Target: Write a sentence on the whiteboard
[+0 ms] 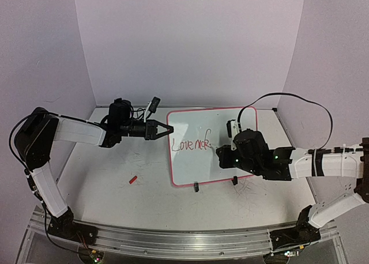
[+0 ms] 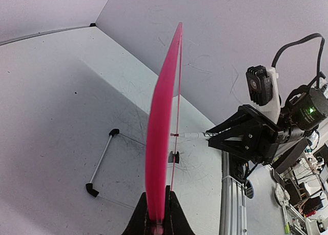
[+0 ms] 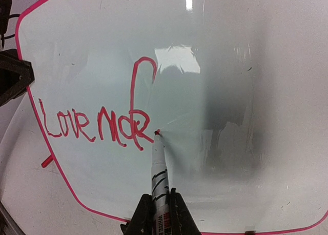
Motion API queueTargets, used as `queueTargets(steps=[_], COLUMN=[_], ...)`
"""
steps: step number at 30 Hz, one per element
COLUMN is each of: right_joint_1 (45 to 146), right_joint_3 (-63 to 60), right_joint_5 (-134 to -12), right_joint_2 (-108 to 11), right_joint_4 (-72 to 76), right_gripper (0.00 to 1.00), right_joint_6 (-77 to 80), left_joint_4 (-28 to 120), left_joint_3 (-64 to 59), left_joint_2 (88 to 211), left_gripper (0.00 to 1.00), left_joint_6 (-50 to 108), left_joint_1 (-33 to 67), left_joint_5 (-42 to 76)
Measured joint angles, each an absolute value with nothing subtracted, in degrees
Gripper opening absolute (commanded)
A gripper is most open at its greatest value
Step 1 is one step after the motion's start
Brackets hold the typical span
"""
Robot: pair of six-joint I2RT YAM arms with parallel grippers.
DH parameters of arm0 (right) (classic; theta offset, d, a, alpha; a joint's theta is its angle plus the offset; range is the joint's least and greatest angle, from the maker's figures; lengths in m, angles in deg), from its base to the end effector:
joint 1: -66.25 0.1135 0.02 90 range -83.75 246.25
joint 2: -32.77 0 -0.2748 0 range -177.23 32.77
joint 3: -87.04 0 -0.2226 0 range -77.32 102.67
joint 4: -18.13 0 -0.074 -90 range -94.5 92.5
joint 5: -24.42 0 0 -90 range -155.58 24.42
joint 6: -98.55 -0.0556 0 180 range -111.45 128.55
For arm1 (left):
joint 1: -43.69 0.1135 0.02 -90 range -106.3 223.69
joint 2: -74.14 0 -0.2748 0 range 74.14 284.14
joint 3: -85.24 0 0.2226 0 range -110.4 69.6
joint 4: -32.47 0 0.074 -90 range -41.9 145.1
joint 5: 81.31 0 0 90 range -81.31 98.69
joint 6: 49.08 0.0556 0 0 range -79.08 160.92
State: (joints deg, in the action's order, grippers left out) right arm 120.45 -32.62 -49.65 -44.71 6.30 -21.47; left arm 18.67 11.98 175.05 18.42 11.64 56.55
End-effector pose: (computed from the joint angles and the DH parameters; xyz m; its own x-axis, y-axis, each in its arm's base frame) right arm 0.1789 0.2219 0.2544 -0.5652 0.0387 -0.8240 -0.4119 0.8522 0.3226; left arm 0.2979 -0.2351 0.2534 -0.5572 0.0459 -0.8291 0.8151 0.2210 -0.5355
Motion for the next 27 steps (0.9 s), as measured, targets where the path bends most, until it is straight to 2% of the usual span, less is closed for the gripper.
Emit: queueTargets(steps=[27], right_joint_1=[120.3], right_joint_3=[-31.8], right_joint_5=[-47.9], right_joint_2=[-45.2], right_joint_4=[6.7], right_gripper=[0.0], right_joint_6=[-20.7], left_joint_4=[19.1], left_joint_3=[12.0], left_joint_2=[175.0], left_gripper=[0.0], left_joint_6=[18.4], left_joint_1=[11.6], left_joint_5=[56.5])
